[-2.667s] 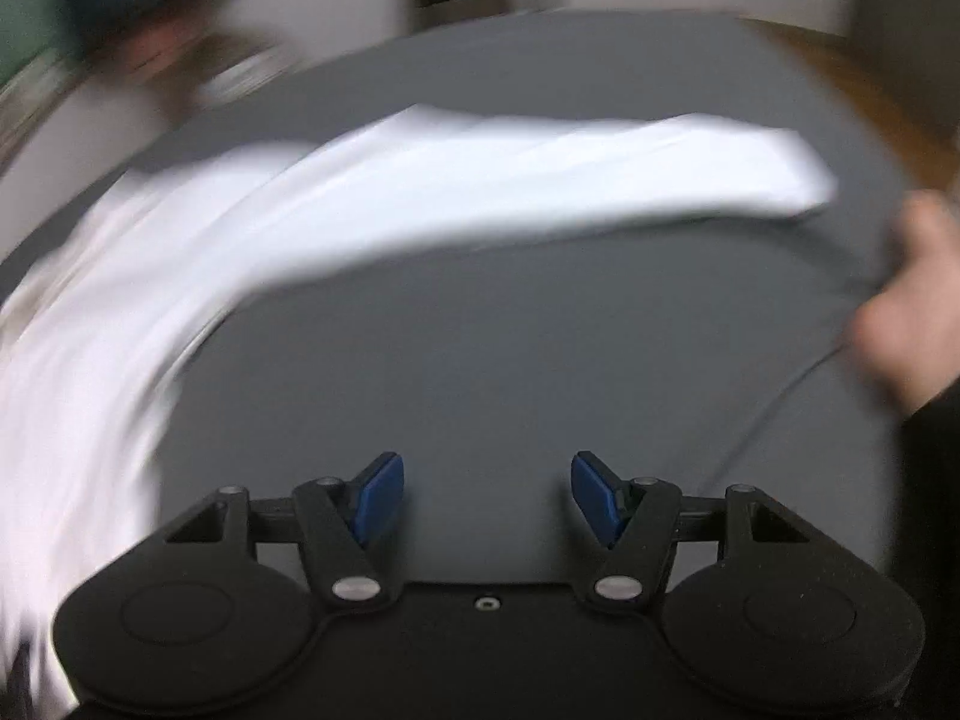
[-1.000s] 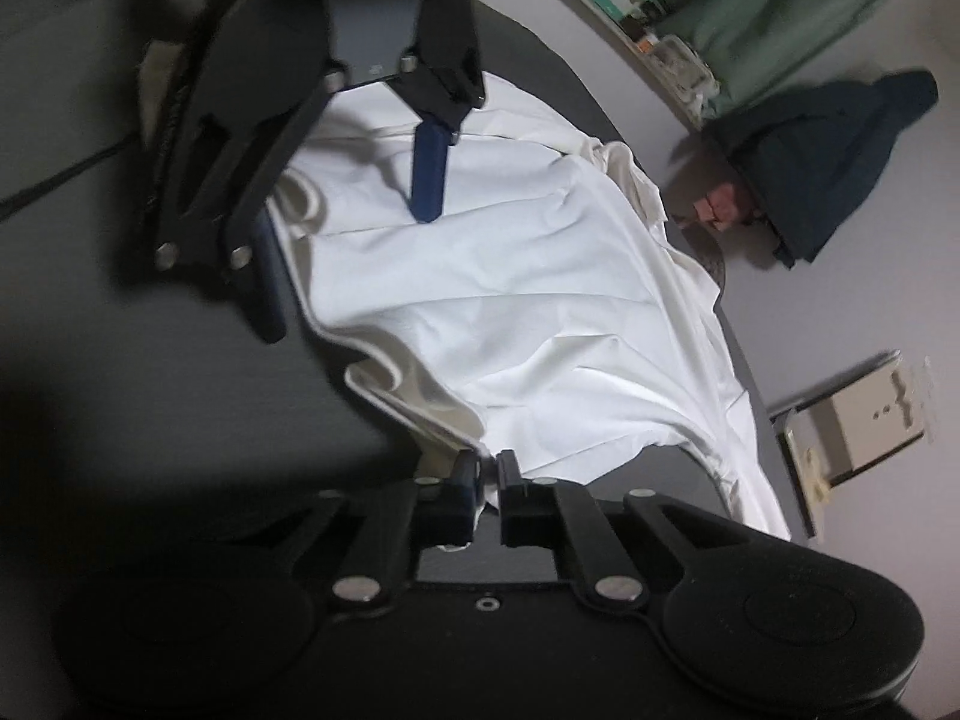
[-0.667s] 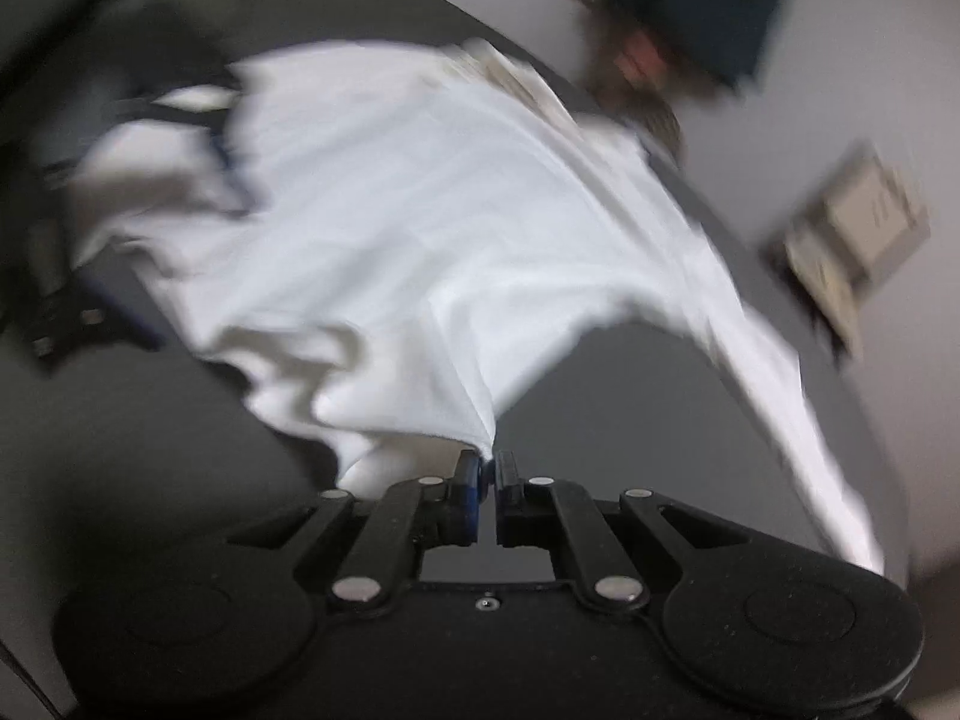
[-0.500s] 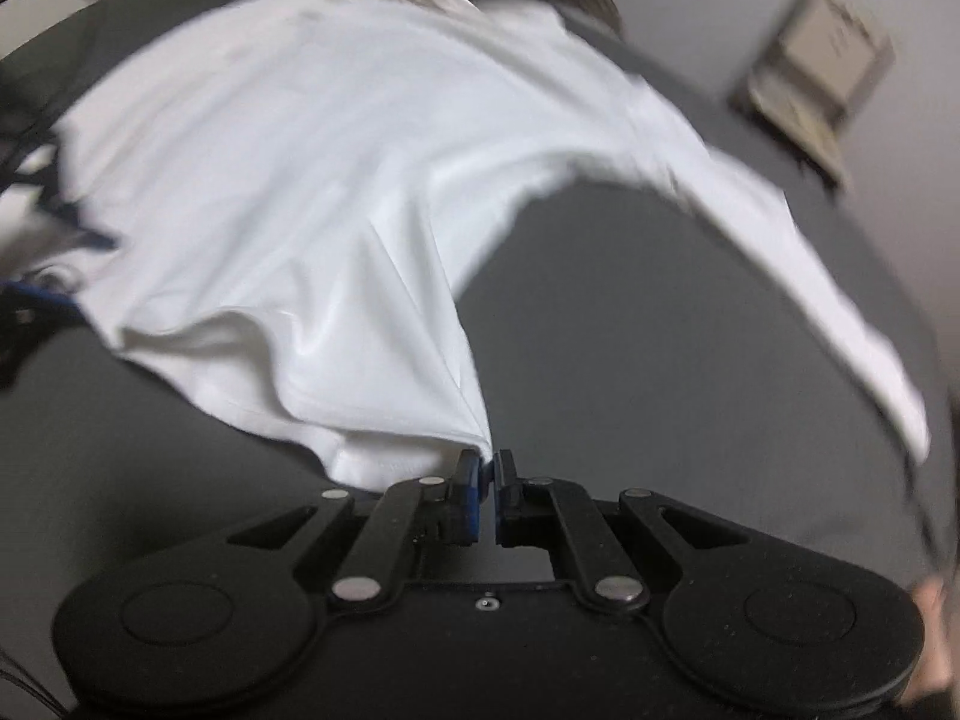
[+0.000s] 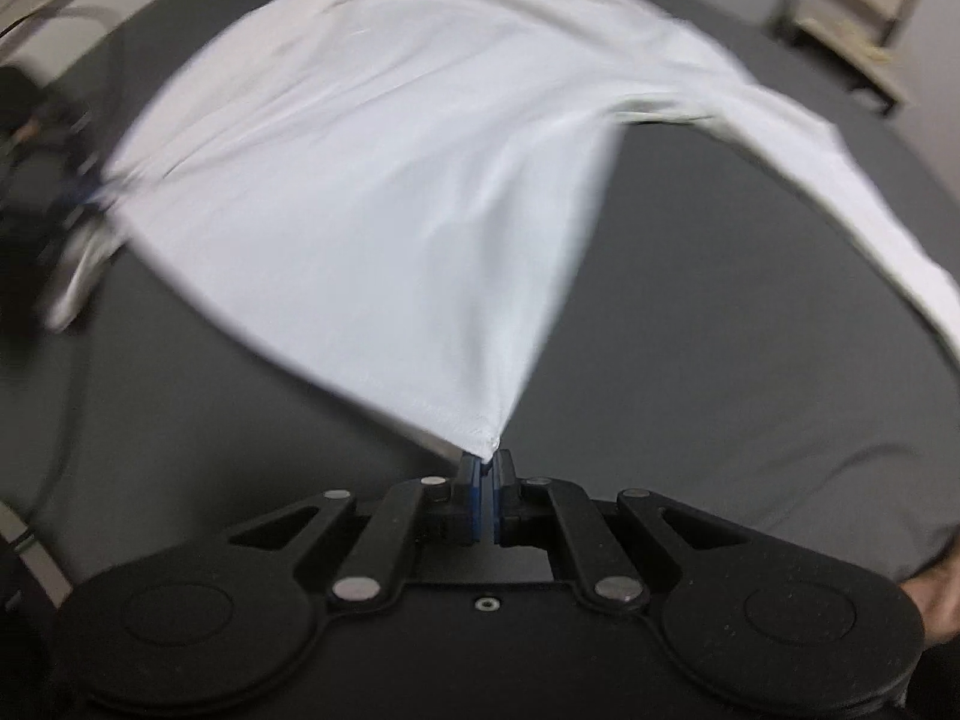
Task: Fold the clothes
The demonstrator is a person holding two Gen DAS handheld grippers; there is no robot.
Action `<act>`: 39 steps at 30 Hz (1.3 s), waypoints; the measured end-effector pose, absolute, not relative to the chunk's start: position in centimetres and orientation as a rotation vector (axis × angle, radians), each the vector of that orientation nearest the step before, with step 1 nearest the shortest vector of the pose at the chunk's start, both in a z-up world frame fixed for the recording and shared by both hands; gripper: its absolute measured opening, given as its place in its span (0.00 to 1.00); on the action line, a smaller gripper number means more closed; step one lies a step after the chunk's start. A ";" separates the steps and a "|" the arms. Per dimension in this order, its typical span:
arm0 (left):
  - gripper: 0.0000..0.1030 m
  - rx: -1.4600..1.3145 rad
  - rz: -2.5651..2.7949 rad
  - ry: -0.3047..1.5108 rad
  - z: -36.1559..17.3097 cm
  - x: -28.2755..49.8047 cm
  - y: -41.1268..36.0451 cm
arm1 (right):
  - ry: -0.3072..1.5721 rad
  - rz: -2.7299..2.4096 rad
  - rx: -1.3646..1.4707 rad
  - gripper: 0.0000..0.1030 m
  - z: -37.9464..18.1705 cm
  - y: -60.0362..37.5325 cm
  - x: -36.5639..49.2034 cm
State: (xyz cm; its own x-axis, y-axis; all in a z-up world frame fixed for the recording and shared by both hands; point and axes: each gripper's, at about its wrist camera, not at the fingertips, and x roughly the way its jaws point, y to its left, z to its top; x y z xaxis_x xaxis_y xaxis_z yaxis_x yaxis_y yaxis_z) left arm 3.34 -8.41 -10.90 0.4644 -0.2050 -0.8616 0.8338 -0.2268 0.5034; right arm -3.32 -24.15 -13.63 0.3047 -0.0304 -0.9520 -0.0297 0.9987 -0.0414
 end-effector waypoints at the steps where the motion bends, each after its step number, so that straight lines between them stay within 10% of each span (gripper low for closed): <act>1: 0.07 1.500 -1.061 0.589 -10.4 3.7 -7.7 | 1.287 0.034 -0.070 0.04 -13.6 -23.6 -3.5; 10: 0.07 1.480 -1.136 0.637 -11.0 1.9 -6.2 | 1.403 0.055 -0.046 0.02 -18.4 -23.9 -5.1; 18: 0.15 1.459 -1.108 0.620 -11.4 1.4 -5.8 | 1.258 0.044 0.161 0.36 -16.9 -26.6 -2.4; 21: 0.34 1.372 -1.109 0.664 -10.2 2.0 -5.2 | 1.245 0.047 0.158 0.42 -16.6 -26.1 -1.2; 23: 0.79 1.282 -1.143 0.697 -8.7 3.0 -4.5 | 1.230 0.069 0.142 0.42 -15.9 -25.5 -1.0; 25: 1.00 1.157 -1.151 0.674 -6.6 4.4 -2.9 | 1.212 0.090 0.130 0.42 -15.4 -24.4 -0.7; 33: 0.99 0.443 -0.692 0.882 -4.9 18.9 5.1 | 1.137 0.250 0.001 0.42 -14.8 -18.3 0.5; 37: 0.66 0.134 -0.503 1.006 -7.4 23.7 7.3 | 1.082 0.301 -0.039 0.42 -15.1 -15.3 2.0; 39: 0.66 0.042 -0.467 1.029 -8.0 24.7 7.8 | 1.075 0.315 -0.006 0.43 -15.4 -14.7 2.8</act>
State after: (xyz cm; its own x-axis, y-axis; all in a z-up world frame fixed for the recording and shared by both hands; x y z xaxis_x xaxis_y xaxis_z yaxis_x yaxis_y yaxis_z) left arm 24.73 7.83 -8.03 0.4263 -0.3543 -0.8323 0.3935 0.9011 -0.1820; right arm 2.84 -14.71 -15.43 0.4360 0.2499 -0.8646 -0.2560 0.9554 0.1471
